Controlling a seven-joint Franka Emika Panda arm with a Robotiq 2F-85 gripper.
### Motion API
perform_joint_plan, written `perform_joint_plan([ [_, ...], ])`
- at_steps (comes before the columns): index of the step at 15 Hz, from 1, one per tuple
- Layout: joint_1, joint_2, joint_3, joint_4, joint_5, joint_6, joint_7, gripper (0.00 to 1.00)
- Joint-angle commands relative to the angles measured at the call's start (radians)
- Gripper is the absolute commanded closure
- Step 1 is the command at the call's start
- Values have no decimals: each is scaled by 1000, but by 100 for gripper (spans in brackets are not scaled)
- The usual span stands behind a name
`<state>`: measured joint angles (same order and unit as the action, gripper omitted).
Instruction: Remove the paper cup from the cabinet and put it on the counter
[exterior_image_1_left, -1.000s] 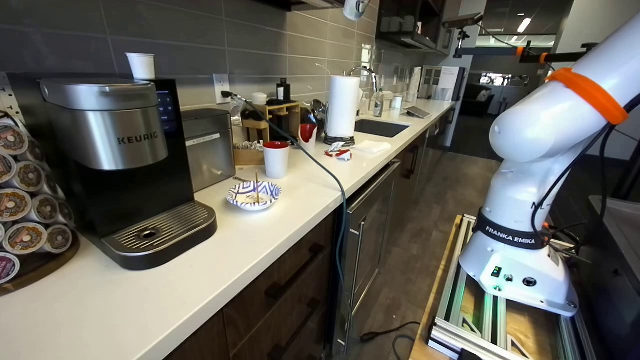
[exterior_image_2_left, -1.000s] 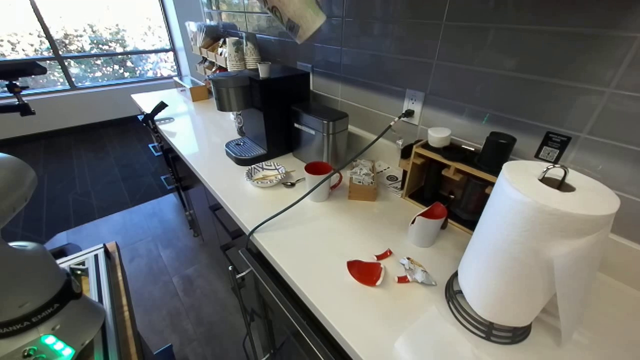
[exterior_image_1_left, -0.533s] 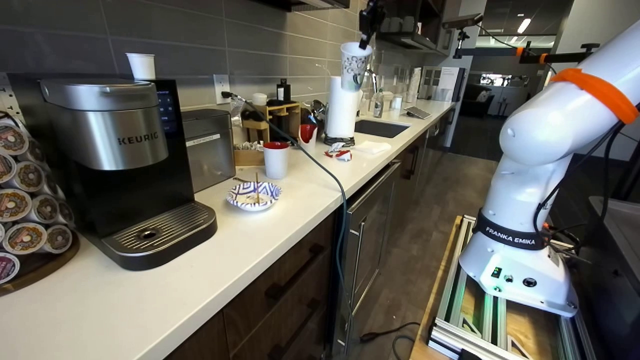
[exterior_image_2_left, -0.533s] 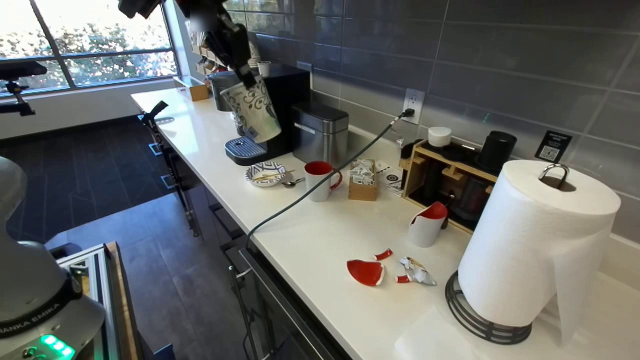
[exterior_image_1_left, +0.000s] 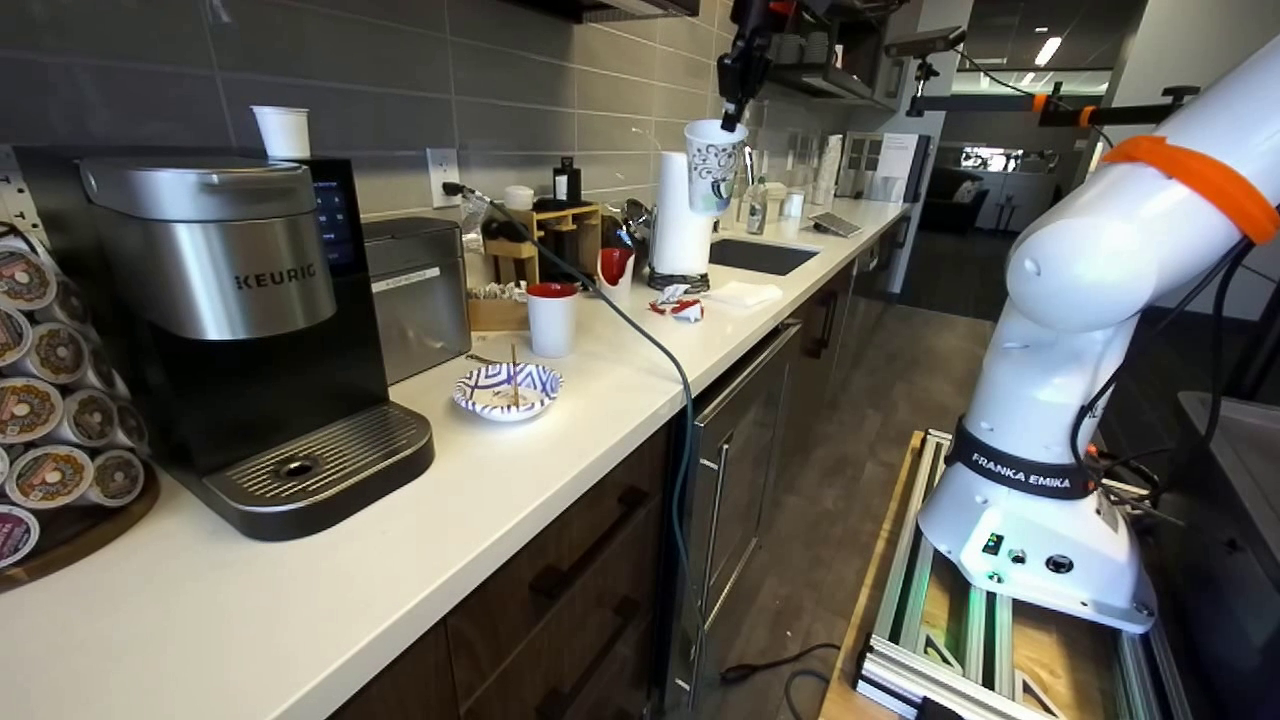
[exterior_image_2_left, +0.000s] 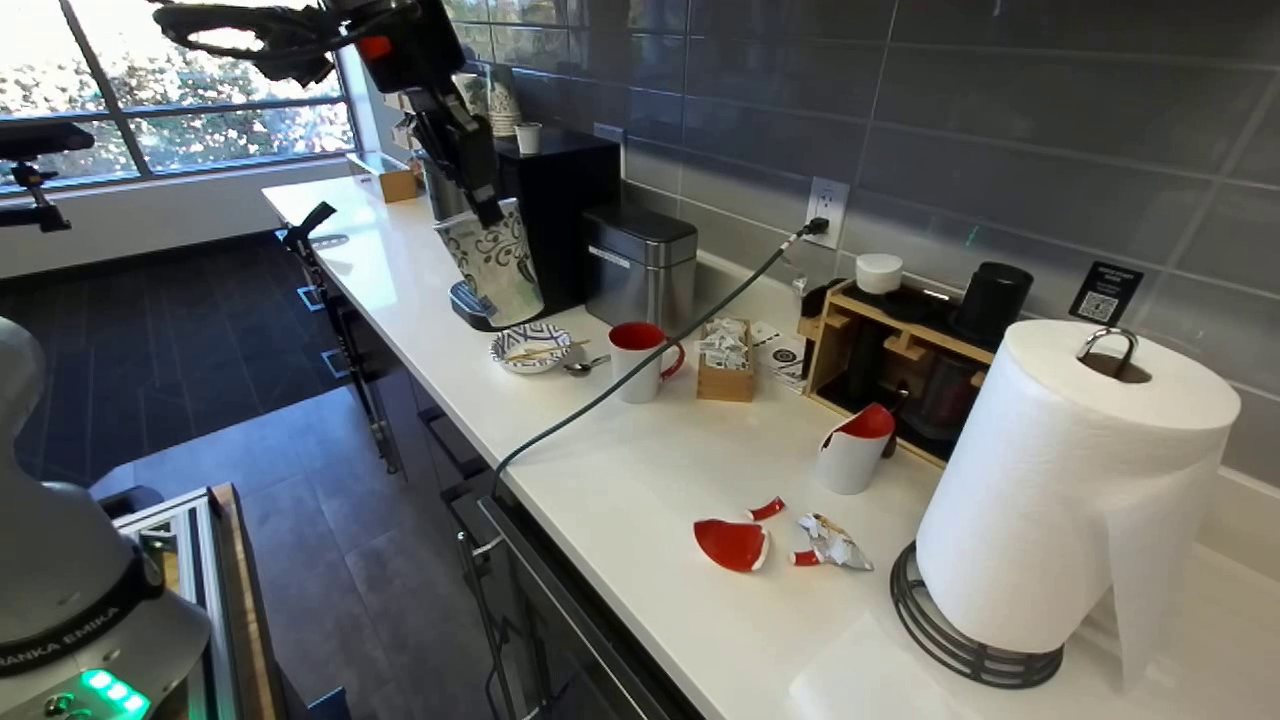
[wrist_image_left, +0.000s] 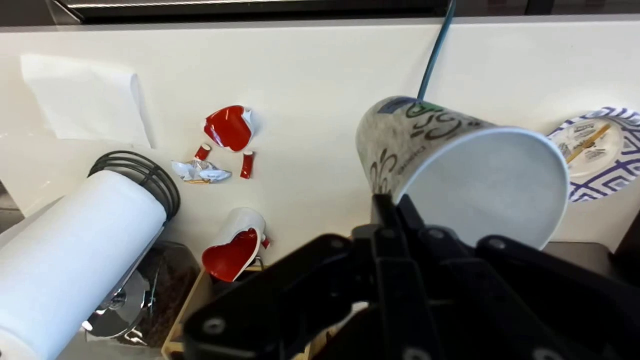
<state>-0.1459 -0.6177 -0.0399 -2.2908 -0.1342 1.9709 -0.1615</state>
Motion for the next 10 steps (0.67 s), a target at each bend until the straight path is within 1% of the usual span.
perform_joint_plan([
  [1,53,67,22,-48,-19,10,37,99],
  [4,119,134,33,-114,45,55,37,99],
  [5,140,156,34,-136,68,87,41,99],
  [8,181,232,45,-187,137,236,68,99],
  [10,184,284,57,-206,141,346,93,99],
])
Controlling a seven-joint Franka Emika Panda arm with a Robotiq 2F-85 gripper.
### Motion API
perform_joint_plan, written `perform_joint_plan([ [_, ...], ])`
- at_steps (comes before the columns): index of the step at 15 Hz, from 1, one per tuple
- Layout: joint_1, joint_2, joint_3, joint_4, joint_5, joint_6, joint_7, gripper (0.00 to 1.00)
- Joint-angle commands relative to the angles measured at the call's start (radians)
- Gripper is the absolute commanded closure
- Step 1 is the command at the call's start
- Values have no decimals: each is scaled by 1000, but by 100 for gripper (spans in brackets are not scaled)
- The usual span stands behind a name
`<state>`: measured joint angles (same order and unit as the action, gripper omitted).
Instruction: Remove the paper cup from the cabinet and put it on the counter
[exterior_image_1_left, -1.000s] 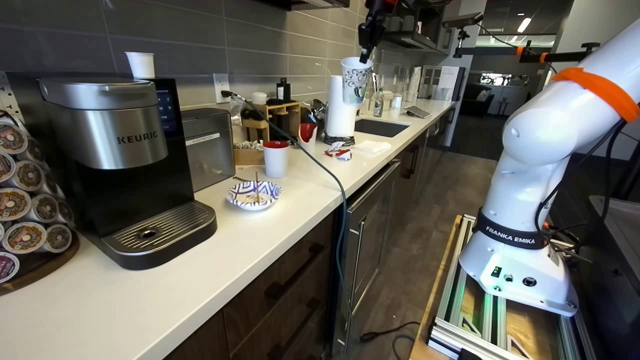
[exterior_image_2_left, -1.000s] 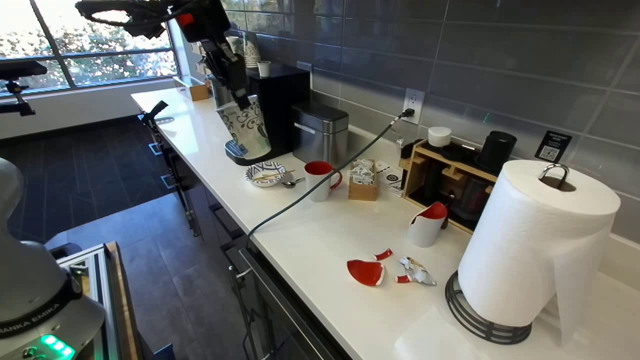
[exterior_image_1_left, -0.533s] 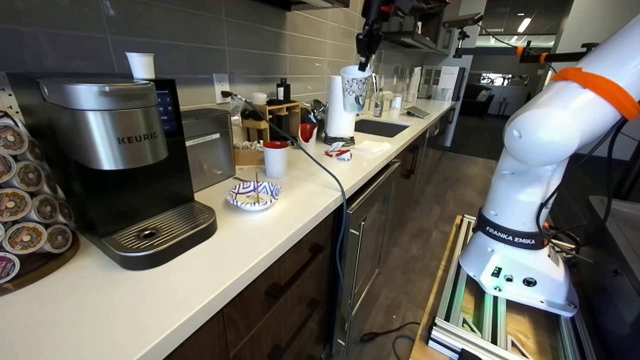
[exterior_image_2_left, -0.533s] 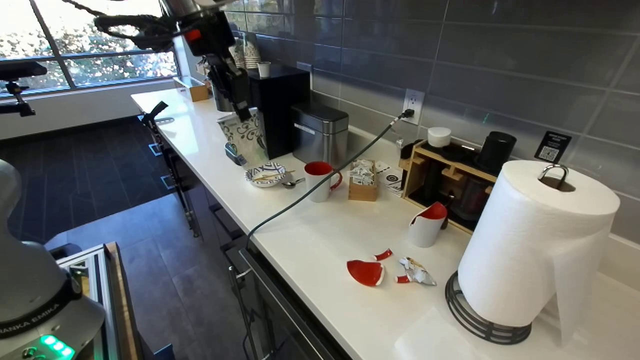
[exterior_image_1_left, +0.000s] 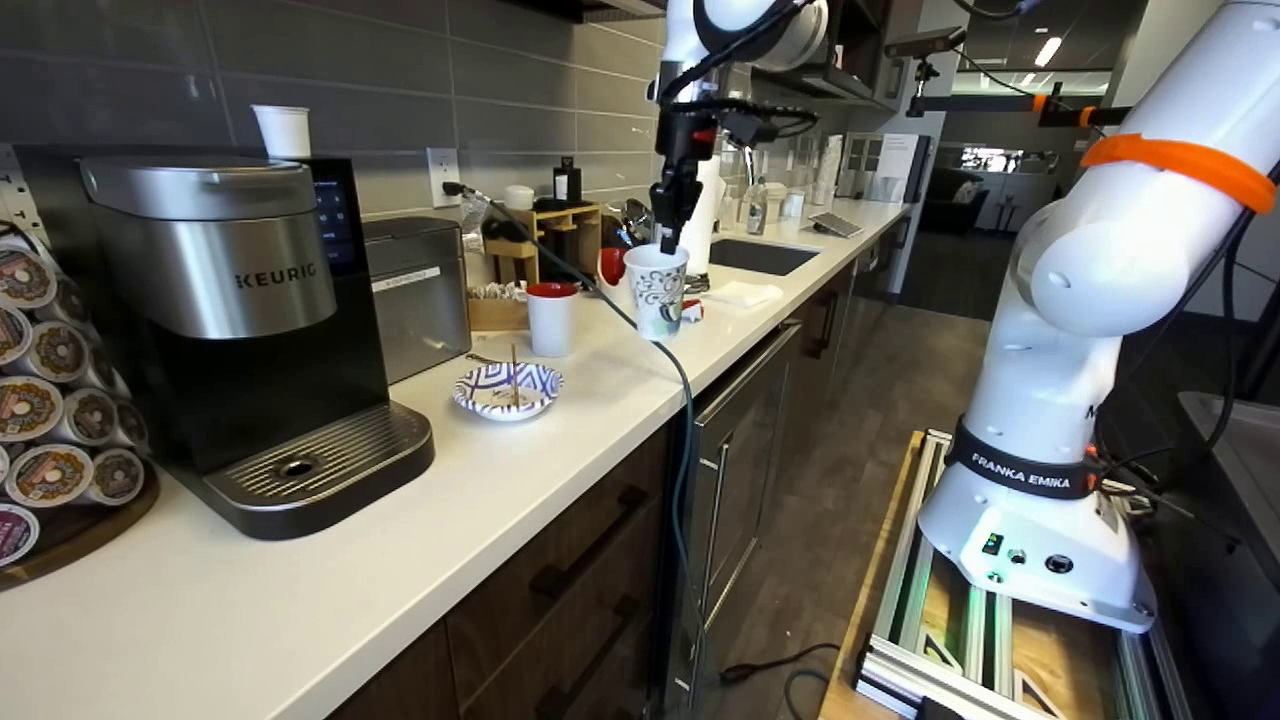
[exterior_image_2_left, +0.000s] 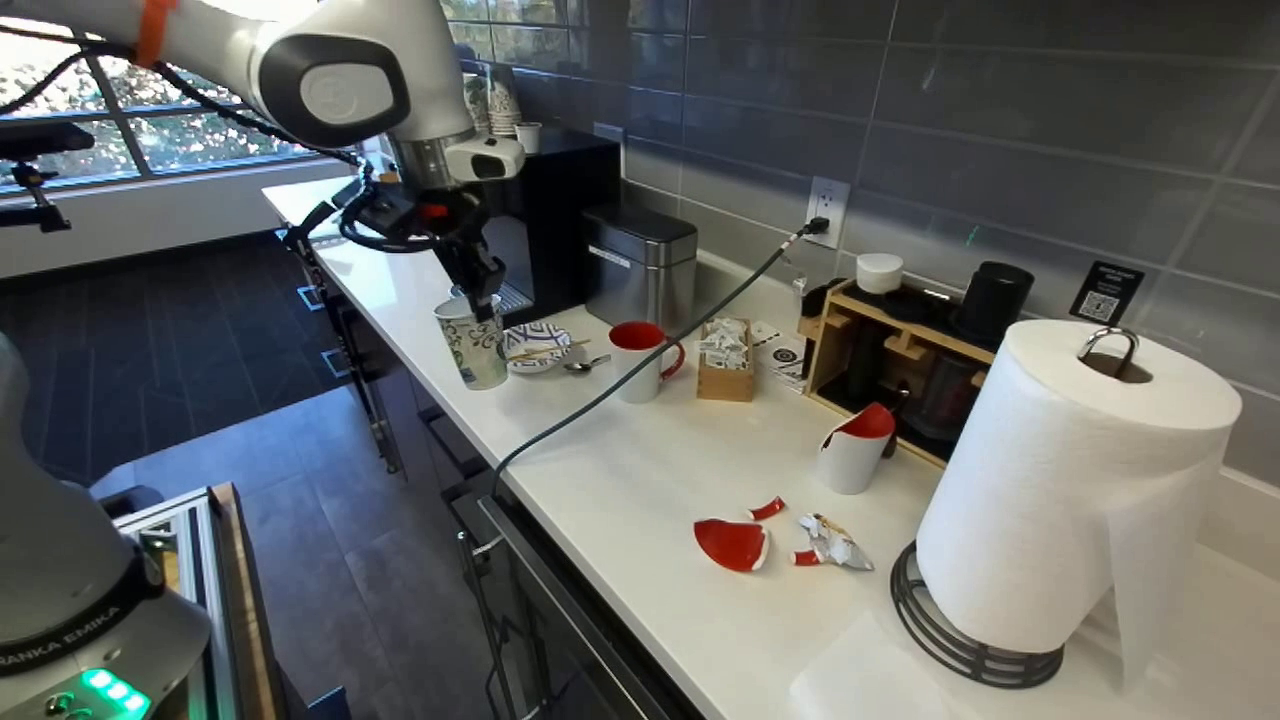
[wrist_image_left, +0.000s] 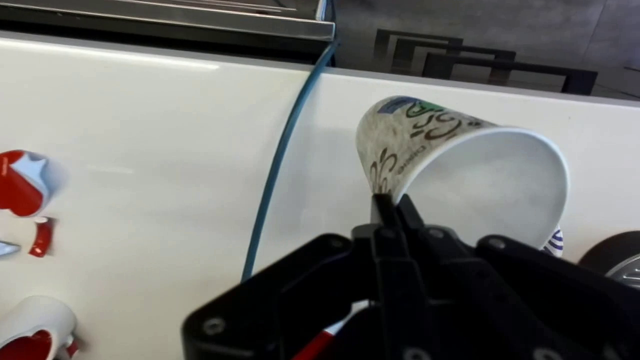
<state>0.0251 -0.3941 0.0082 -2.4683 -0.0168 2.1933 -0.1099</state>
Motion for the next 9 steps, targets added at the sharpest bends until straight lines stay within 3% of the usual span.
perform_joint_plan([
  [1,10,85,14,-34,14,175,55,99],
  [5,13,185,15,-29,28,290,69,99],
  [9,22,265,3,-3,97,306,43,99],
])
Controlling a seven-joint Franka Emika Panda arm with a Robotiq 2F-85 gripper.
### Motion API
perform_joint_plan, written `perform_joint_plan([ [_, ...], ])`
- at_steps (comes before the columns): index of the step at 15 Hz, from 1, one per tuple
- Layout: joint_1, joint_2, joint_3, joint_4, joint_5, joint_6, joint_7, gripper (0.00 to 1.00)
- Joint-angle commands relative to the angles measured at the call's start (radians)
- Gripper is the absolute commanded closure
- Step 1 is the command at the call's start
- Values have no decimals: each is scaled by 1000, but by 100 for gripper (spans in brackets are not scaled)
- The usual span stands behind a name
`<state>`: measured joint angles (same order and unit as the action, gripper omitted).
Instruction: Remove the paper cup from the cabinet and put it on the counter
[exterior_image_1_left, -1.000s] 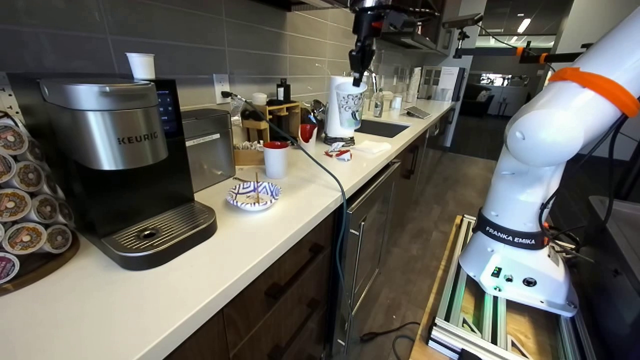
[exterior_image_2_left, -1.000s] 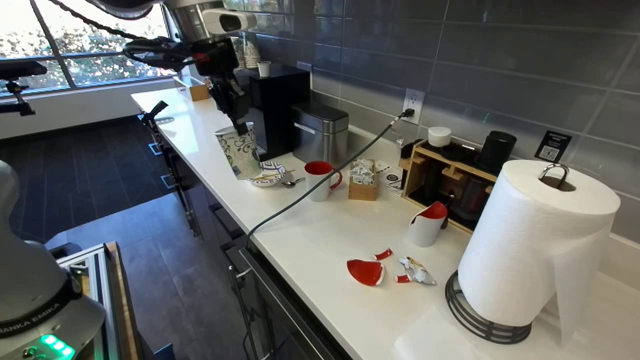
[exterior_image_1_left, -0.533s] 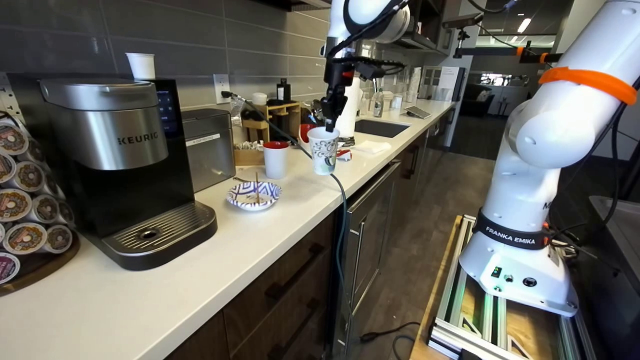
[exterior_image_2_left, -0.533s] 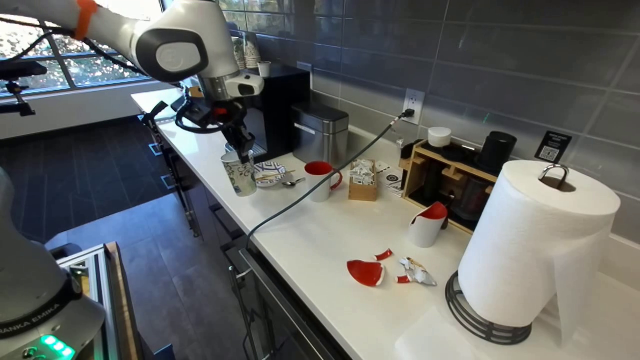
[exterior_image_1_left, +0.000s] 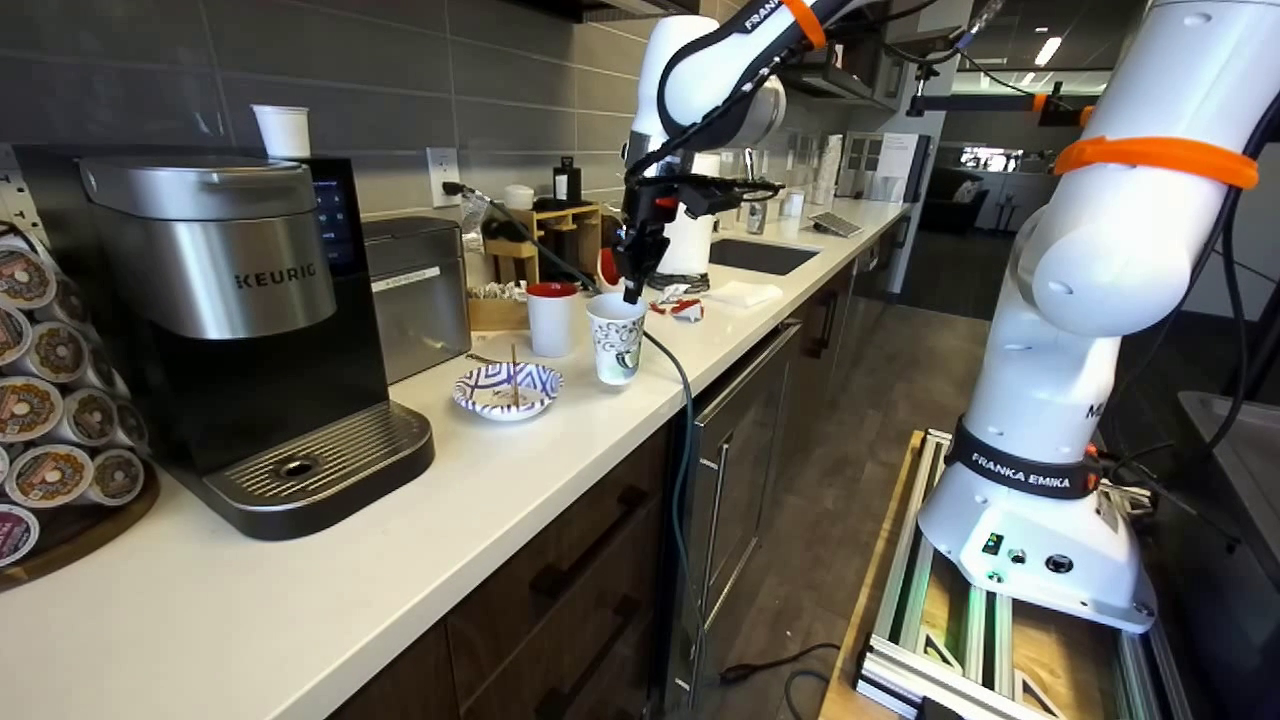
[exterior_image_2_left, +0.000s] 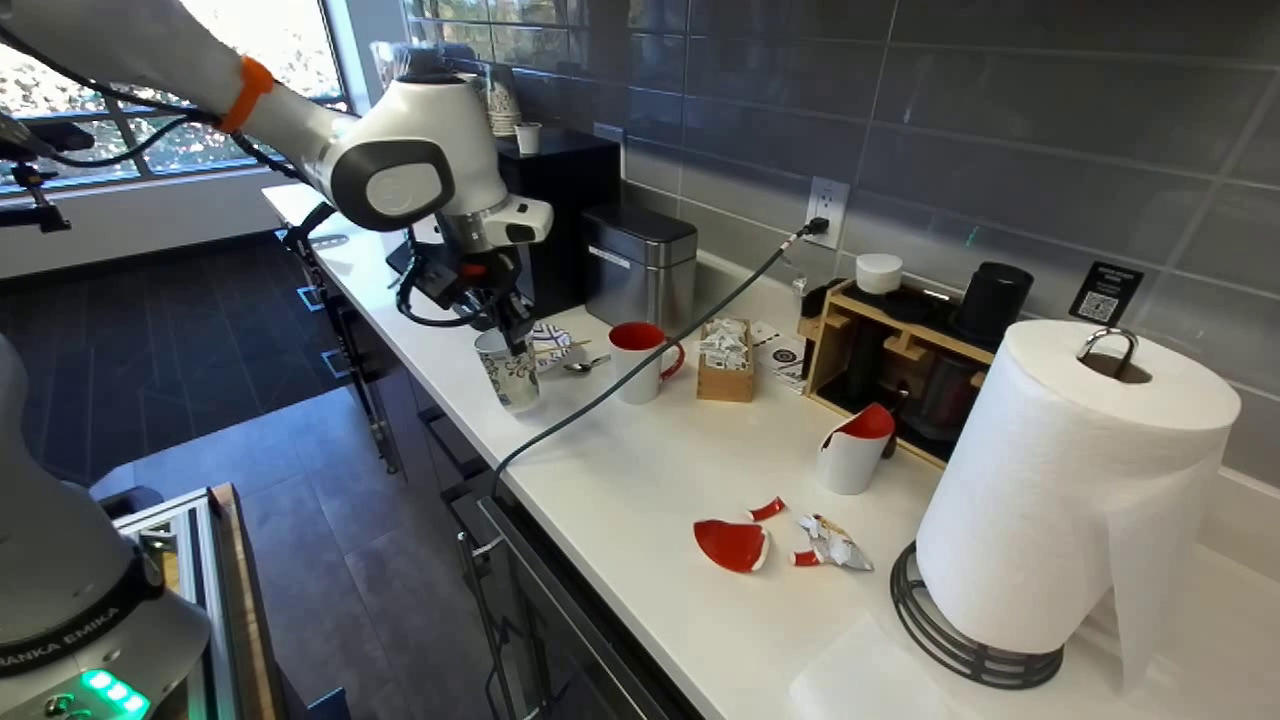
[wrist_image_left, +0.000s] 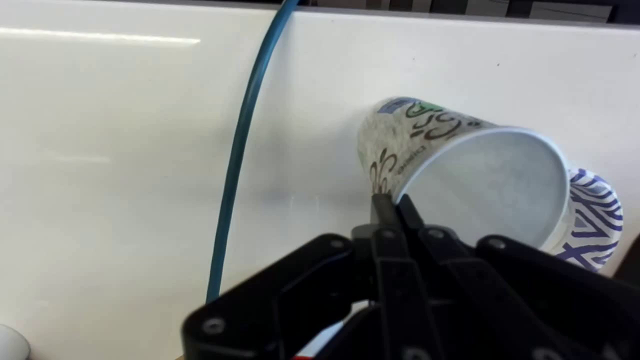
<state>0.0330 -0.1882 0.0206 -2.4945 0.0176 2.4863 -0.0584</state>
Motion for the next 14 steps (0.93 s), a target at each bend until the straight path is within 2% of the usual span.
perform_joint_plan([
  [1,13,72,-9,28,80,8,-13,71],
  [2,12,82,-8,34,95,3,-14,71],
  [3,10,90,-9,40,109,1,-16,66],
  [8,-15,56,-25,79,103,-60,-6,26],
  [9,-21,24,-34,87,104,-97,-16,19],
  [11,-43,-43,-43,105,24,-200,17,4],
  [13,-57,-95,-40,122,-39,-271,23,0],
  [14,-47,-27,-46,132,9,-209,2,7],
])
